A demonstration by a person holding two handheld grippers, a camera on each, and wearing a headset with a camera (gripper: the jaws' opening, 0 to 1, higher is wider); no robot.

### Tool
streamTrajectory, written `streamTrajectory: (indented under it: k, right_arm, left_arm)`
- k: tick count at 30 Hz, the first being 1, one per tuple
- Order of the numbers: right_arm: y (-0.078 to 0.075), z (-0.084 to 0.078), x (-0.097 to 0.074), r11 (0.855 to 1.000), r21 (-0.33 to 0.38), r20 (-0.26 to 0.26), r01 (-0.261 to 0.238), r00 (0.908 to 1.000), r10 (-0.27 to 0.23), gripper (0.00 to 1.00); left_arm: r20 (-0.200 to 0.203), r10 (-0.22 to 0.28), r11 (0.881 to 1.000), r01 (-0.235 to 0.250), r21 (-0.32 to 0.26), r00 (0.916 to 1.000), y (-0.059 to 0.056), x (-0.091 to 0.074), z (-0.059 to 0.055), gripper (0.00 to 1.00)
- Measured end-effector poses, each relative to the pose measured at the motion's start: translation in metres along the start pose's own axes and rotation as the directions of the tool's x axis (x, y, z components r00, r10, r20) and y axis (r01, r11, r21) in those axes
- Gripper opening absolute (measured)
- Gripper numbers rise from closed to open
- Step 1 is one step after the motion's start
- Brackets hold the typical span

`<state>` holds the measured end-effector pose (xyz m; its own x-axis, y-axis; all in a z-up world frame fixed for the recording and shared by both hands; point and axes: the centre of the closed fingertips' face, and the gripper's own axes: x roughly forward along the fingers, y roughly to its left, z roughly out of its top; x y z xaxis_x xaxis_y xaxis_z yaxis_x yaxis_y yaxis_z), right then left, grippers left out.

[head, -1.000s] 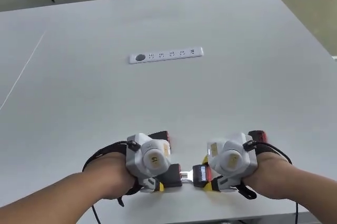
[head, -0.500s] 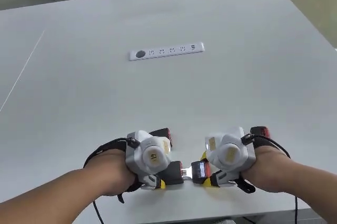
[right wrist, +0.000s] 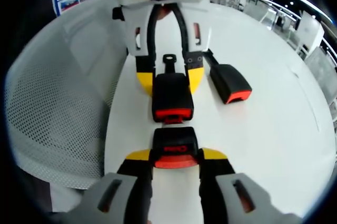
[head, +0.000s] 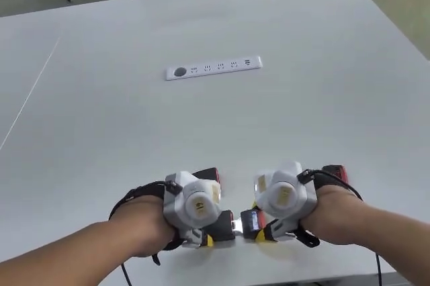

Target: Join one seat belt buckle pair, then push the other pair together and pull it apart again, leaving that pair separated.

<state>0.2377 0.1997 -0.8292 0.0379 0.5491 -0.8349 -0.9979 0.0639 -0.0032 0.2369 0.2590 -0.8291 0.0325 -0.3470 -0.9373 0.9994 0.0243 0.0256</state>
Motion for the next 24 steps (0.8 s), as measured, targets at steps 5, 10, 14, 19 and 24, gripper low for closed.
streamTrajectory:
  k: [5,10,14,19,24]
  right_arm:
    - [-0.0023,0.0005,0.0032,1.000,0.004,-0.015,0.006,0.9999,-0.006,0.32]
    - [-0.0016,0.0012,0.0044,1.000,0.013,-0.002,0.009,1.0000,-0.009,0.33]
    - [-0.0006,0.0017,0.0037,1.000,0.021,0.008,0.009,0.9999,-0.009,0.33]
    - [0.0008,0.0015,0.0020,1.000,0.009,0.020,0.015,0.9997,-0.016,0.33]
    - [0.0013,-0.0001,0.0003,1.000,0.001,0.047,0.026,0.9986,-0.026,0.33]
  left_arm:
    - [0.000,0.005,1.000,-0.005,-0.013,1.0000,0.0009,-0.0012,-0.0005,0.32]
    - [0.004,0.005,1.000,-0.005,-0.011,1.0000,0.0006,-0.0014,-0.0005,0.32]
    - [0.001,0.005,1.000,-0.005,-0.012,1.0000,0.0001,-0.0014,-0.0007,0.33]
    - [0.017,0.006,1.000,-0.006,-0.027,0.9998,0.0006,-0.0019,-0.0014,0.33]
    - [0.066,0.025,0.999,-0.023,-0.022,0.9975,0.0006,-0.0034,-0.0026,0.33]
